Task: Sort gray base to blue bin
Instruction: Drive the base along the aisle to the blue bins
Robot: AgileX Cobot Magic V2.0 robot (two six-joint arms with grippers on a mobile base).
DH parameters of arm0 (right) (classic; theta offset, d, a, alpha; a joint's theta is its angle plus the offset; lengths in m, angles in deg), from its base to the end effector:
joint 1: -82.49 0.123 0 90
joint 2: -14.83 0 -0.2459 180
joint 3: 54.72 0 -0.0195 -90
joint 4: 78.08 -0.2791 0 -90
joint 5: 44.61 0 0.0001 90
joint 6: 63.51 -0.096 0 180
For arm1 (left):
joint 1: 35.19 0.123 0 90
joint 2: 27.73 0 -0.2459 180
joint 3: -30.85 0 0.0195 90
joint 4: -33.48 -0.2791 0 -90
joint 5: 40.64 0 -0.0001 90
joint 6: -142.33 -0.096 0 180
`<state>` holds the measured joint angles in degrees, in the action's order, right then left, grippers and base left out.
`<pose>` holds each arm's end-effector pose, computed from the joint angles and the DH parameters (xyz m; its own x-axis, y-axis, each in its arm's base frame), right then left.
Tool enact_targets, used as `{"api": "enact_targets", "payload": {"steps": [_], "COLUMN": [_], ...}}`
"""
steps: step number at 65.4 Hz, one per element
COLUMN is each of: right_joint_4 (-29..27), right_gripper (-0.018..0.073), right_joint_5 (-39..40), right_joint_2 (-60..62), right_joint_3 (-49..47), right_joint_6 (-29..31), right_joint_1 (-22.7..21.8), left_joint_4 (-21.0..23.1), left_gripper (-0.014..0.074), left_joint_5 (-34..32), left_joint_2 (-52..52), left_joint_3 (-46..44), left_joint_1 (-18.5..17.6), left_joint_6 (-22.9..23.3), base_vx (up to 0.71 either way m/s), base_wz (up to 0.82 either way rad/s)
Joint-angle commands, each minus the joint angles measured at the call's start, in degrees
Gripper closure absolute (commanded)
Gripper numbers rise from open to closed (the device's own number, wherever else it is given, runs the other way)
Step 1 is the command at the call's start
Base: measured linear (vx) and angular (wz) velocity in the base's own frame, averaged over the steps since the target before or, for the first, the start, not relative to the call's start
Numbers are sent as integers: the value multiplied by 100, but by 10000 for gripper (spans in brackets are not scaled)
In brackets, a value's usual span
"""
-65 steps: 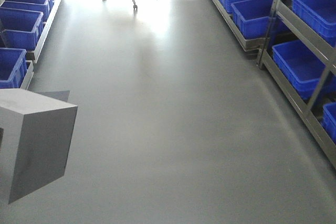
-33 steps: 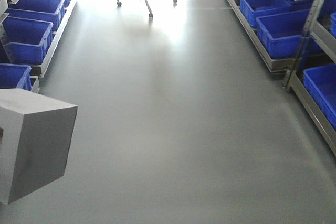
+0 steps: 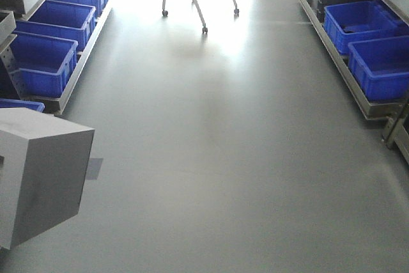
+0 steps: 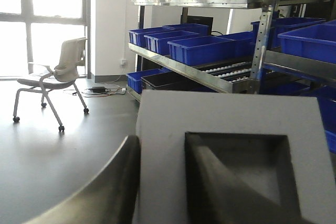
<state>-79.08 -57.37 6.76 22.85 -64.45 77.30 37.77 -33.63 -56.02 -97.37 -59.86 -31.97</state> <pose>0.1278 -0.0112 0.1841 -0.1425 0.0465 -0.9887 0.0915 0.9952 0.0336 0.1368 -0.0638 0.3117 -0.0277 -0.1776 -0.9837 0.4273 0.8875 -0.1722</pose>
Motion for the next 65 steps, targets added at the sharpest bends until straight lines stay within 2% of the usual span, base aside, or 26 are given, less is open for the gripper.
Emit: {"api": "enact_targets", "payload": {"steps": [1,38,65], "right_joint_4": [27,27,27], "right_gripper": [564,564,564], "right_joint_5": [429,434,434], "right_joint_2": [10,10,10], "right_joint_3": [11,11,11], "right_joint_6": [20,20,20], "right_joint_1": [-2,-2,-2], "left_joint_4": [31,31,31], "left_gripper": [603,603,603], "left_joint_5": [-618,-618,-618], "left_joint_2": [-50,-50,-50], "left_joint_3": [-159,-159,-159], "left_joint_1": [-29,-29,-29], "left_joint_6": [34,34,34], "base_vx": [47,40,31], "base_wz": [11,18,71]}}
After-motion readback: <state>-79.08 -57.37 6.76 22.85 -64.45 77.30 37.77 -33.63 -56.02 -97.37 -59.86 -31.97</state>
